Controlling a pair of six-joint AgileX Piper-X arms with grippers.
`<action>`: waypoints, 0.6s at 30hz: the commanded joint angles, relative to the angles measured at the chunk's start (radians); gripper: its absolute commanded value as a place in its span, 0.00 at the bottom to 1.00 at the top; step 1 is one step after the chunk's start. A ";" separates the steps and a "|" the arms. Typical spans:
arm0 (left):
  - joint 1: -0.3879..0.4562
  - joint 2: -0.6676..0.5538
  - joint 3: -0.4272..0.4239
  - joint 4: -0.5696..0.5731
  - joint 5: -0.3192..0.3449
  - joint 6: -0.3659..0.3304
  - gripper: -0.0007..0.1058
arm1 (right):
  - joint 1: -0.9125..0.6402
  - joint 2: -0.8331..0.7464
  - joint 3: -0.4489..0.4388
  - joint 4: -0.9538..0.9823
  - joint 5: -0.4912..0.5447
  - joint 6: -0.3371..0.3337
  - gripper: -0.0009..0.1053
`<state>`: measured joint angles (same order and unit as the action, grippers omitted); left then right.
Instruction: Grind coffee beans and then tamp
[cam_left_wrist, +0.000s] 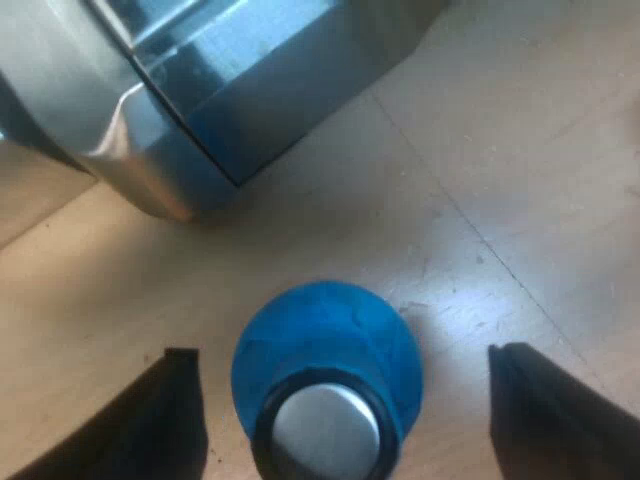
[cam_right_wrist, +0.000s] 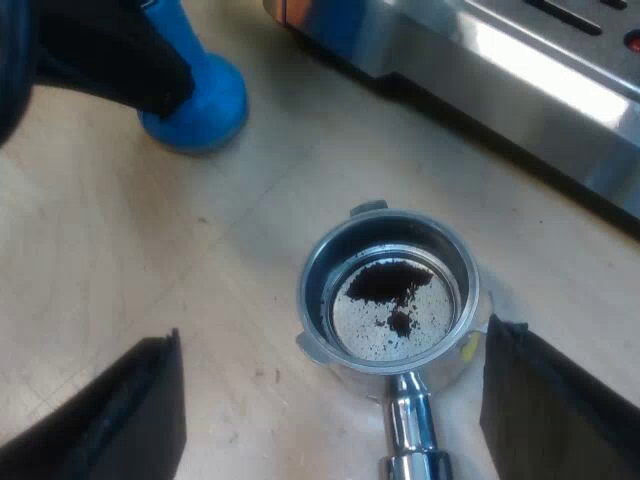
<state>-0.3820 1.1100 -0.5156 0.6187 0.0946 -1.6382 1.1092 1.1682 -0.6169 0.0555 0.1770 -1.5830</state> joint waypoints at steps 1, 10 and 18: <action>0.002 0.003 -0.002 -0.004 -0.011 -0.008 0.69 | -0.004 -0.001 -0.009 0.001 -0.003 -0.013 0.61; 0.002 -0.088 -0.051 0.112 -0.016 -0.011 0.78 | -0.004 -0.001 -0.009 0.010 -0.114 -0.013 0.61; 0.002 -0.349 -0.112 0.188 -0.016 -0.049 0.78 | -0.004 -0.057 -0.120 0.243 -0.114 -0.083 0.61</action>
<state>-0.3820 0.8029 -0.6098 0.7851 0.0903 -1.6665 1.1092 1.1406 -0.7029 0.2635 0.0718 -1.6272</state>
